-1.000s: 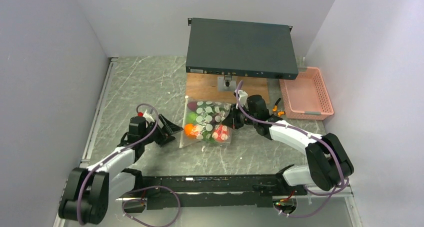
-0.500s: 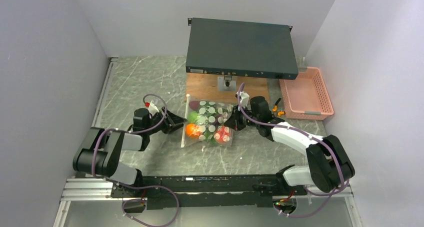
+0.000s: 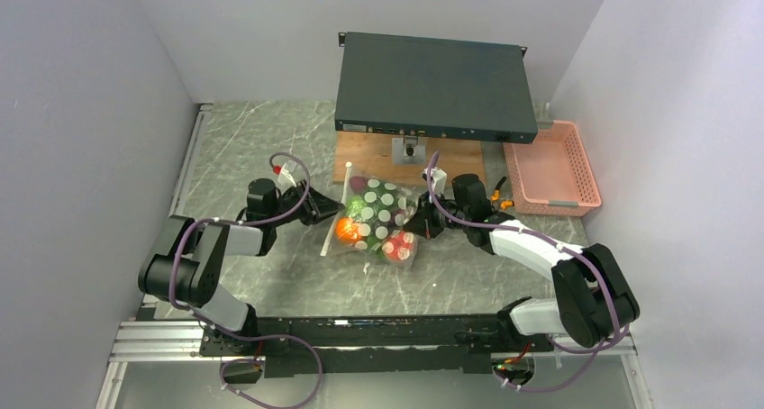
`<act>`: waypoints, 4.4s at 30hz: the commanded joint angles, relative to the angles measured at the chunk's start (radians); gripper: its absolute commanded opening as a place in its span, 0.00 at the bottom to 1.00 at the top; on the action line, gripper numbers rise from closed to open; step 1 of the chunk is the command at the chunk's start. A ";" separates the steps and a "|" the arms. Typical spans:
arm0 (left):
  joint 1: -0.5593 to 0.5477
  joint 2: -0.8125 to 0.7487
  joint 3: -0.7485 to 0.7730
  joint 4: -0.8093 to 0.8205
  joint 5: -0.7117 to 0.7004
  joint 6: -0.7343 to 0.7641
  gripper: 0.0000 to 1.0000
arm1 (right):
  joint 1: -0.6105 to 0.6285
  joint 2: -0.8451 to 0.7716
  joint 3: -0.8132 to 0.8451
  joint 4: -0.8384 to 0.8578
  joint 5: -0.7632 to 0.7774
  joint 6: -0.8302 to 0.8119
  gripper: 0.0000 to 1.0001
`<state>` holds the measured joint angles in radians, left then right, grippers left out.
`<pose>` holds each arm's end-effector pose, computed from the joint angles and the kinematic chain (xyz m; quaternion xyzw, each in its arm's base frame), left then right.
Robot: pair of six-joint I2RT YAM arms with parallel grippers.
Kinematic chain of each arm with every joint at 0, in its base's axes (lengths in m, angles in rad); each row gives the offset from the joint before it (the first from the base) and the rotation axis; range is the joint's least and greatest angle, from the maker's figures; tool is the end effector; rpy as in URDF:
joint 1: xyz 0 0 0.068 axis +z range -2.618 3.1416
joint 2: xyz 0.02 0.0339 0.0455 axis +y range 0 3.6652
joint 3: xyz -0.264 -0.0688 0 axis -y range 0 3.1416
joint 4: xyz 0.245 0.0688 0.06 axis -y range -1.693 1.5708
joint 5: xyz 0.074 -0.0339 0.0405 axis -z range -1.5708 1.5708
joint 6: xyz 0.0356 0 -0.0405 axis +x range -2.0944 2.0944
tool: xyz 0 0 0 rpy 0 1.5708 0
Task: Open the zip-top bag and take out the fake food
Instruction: Pick up the zipper food storage bag at the center of the board.
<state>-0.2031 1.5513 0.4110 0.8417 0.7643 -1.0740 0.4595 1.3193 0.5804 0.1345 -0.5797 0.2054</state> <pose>0.2565 -0.0780 0.1505 -0.1140 0.7702 -0.5694 0.2638 0.2255 0.1333 0.1896 -0.2392 0.8249 0.3845 0.3383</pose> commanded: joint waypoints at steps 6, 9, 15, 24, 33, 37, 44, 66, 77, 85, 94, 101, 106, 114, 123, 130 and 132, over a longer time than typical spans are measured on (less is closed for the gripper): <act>-0.019 0.011 0.145 -0.366 0.000 0.253 0.40 | 0.003 -0.023 0.018 -0.034 -0.122 -0.071 0.00; -0.016 0.004 0.173 -0.480 -0.053 0.314 0.44 | 0.003 -0.023 0.021 -0.041 -0.114 -0.079 0.00; 0.041 0.005 0.133 -0.333 0.021 0.253 0.53 | 0.003 -0.028 0.015 -0.046 -0.109 -0.089 0.00; 0.029 0.164 0.140 -0.024 0.221 0.116 0.52 | 0.004 -0.031 0.002 -0.027 -0.125 -0.096 0.00; 0.010 0.188 0.169 -0.017 0.237 0.104 0.11 | 0.004 -0.032 -0.004 -0.010 -0.144 -0.106 0.00; 0.011 0.128 0.183 -0.114 0.243 0.168 0.00 | 0.001 -0.037 -0.005 -0.016 -0.153 -0.121 0.00; -0.003 -0.152 0.364 -0.804 0.107 0.652 0.00 | -0.027 -0.078 0.066 -0.195 -0.279 -0.299 0.20; -0.198 -0.393 0.754 -1.532 -0.062 1.300 0.00 | -0.067 -0.126 0.321 -0.163 -0.638 -0.495 0.96; -0.266 -0.462 0.775 -1.463 -0.016 1.280 0.00 | -0.066 -0.119 0.312 0.099 -0.597 -0.219 0.99; -0.271 -0.456 0.774 -1.442 0.027 1.248 0.00 | -0.069 -0.136 0.223 0.213 -0.545 -0.152 1.00; -0.278 -0.481 0.767 -1.378 0.091 1.191 0.00 | -0.068 -0.126 0.203 0.396 -0.584 -0.043 1.00; -0.285 -0.488 0.765 -1.329 0.135 1.161 0.00 | -0.065 -0.127 0.212 0.501 -0.588 0.086 0.99; -0.288 -0.490 0.779 -1.302 0.158 1.141 0.00 | -0.065 -0.129 0.208 0.514 -0.574 0.105 0.98; -0.292 -0.503 0.793 -1.281 0.182 1.121 0.00 | -0.070 -0.126 0.216 0.558 -0.567 0.125 0.94; -0.294 -0.518 0.785 -1.253 0.189 1.103 0.00 | -0.066 -0.121 0.242 0.589 -0.629 0.130 0.60; -0.294 -0.527 0.779 -1.229 0.201 1.088 0.00 | -0.060 -0.118 0.252 0.606 -0.622 0.150 0.34; -0.295 -0.527 0.775 -1.231 0.196 1.091 0.00 | -0.057 -0.116 0.258 0.610 -0.623 0.159 0.24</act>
<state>-0.4927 1.0569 1.1606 -0.4744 0.9161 0.0242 0.3962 1.2095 0.7864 0.6758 -1.1805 0.3454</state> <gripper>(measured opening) 0.012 0.304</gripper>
